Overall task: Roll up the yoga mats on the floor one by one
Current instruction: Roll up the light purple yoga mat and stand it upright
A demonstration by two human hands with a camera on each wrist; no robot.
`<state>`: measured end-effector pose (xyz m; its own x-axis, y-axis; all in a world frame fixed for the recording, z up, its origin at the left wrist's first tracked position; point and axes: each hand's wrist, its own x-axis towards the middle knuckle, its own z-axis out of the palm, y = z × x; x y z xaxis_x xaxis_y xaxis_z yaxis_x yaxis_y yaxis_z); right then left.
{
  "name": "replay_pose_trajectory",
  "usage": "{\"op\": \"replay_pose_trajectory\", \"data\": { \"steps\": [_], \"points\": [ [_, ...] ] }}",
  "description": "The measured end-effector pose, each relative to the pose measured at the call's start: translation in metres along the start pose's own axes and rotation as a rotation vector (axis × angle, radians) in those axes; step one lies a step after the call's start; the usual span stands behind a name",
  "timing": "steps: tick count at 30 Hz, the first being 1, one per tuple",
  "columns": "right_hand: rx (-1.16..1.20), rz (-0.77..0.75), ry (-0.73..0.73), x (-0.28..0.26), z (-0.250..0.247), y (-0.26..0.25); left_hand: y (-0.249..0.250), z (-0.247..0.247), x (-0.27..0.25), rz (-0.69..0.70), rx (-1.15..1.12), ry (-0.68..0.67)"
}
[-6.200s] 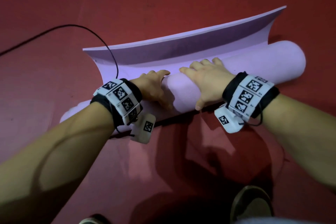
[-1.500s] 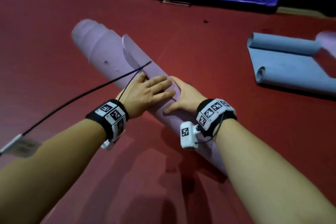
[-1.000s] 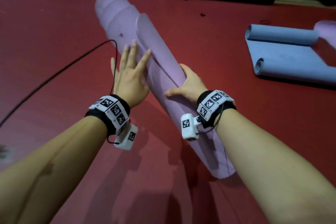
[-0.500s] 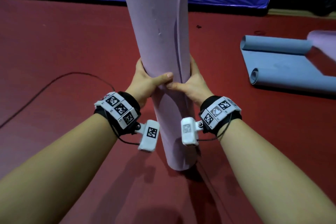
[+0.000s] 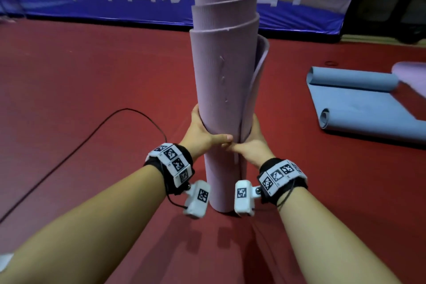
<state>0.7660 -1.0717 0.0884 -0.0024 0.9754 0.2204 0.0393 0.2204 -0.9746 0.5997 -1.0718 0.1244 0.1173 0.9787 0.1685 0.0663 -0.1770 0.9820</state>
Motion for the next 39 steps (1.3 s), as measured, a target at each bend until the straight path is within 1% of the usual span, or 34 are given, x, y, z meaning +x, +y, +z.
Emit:
{"op": "replay_pose_trajectory", "data": {
  "steps": [2,4,6,11,15,18,21,26,29,33,36,39],
  "points": [
    [0.001,-0.006,0.018,0.001,0.005,0.000,0.011,-0.005,0.005,0.015,-0.046,0.023],
    [-0.001,-0.014,0.027,0.003,0.010,0.002,0.028,-0.010,0.009,0.051,-0.117,0.082],
    [-0.006,-0.026,0.031,0.004,0.013,0.002,0.049,-0.016,0.013,0.097,-0.198,0.144],
    [-0.043,-0.057,0.056,-0.001,0.024,0.001,0.106,-0.032,0.028,0.238,-0.301,0.220],
    [-0.126,-0.089,0.065,-0.005,0.030,0.007,0.148,-0.042,0.029,0.352,-0.268,0.336],
    [-0.159,-0.102,0.050,-0.004,0.034,0.010,0.164,-0.048,0.033,0.403,-0.211,0.386],
    [-0.134,-0.102,0.039,-0.005,0.033,0.008,0.166,-0.050,0.038,0.448,-0.137,0.374],
    [-0.066,-0.095,0.058,-0.006,0.031,0.003,0.169,-0.039,0.037,0.438,-0.150,0.350],
    [-0.067,-0.108,0.057,-0.005,0.025,-0.003,0.174,-0.033,0.039,0.463,-0.147,0.321],
    [-0.091,-0.131,0.001,0.008,0.017,-0.009,0.178,-0.024,0.042,0.576,-0.050,0.301],
    [-0.050,-0.111,-0.013,0.006,0.019,-0.005,0.169,-0.017,0.037,0.581,0.019,0.245],
    [0.010,-0.121,-0.001,0.003,0.021,-0.008,0.162,-0.023,0.041,0.620,0.111,0.239]
  ]
}}
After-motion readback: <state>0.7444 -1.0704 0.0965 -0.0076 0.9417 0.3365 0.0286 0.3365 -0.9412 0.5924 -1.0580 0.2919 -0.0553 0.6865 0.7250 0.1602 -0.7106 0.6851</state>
